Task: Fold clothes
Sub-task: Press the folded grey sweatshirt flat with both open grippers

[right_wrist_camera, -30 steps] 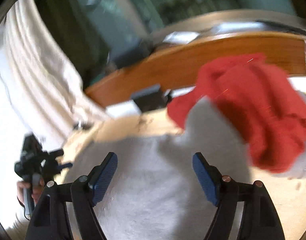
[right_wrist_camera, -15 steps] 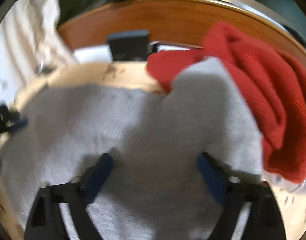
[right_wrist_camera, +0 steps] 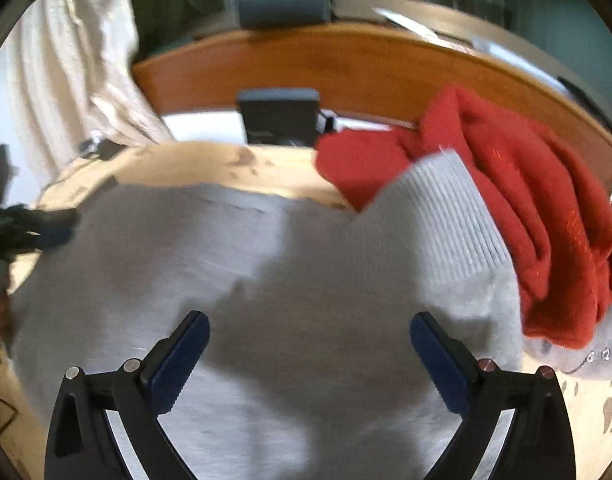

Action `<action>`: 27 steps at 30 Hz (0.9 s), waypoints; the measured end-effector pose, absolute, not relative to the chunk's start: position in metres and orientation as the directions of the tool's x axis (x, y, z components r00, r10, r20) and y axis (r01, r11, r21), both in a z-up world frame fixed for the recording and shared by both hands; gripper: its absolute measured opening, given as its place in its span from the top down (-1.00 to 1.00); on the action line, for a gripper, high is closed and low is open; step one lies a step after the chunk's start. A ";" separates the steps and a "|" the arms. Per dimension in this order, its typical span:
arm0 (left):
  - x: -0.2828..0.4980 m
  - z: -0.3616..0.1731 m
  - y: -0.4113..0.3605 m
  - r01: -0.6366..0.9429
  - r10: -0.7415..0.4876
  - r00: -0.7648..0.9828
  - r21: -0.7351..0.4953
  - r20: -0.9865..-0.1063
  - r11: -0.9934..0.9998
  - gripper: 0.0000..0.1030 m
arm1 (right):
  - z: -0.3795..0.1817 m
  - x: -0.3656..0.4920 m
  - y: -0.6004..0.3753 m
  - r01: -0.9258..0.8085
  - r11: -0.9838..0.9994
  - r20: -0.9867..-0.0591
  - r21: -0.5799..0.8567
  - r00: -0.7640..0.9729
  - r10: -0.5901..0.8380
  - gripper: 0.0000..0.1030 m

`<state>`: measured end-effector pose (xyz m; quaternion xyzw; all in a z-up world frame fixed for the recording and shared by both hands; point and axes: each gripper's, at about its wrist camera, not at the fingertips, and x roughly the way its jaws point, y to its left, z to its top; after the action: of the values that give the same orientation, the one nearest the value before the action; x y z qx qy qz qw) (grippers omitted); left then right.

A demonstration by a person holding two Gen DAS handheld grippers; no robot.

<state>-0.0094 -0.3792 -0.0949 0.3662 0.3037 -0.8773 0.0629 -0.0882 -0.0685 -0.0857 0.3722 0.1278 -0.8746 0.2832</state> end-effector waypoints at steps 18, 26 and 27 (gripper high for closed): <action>-0.019 -0.097 -0.342 0.259 -0.018 -0.693 -0.226 -0.721 -0.939 -0.87 | -0.118 -0.093 -0.079 0.623 -0.782 -0.776 0.005 -0.490 -0.396 -0.99; -0.020 -0.098 -0.338 0.238 -0.006 -0.686 -0.217 -0.728 -0.947 -0.98 | -0.118 -0.093 -0.079 0.631 -0.775 -0.787 0.005 -0.476 -0.392 -0.99; -0.020 -0.098 -0.339 0.236 -0.003 -0.686 -0.218 -0.727 -0.947 -0.98 | -0.118 -0.094 -0.079 0.636 -0.772 -0.793 0.007 -0.467 -0.392 -0.99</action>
<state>-0.0203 -0.3386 -0.0984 0.3906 0.1490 -0.9060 0.0660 -0.0941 -0.0785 -0.1176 0.4170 0.1461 -0.8439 0.3044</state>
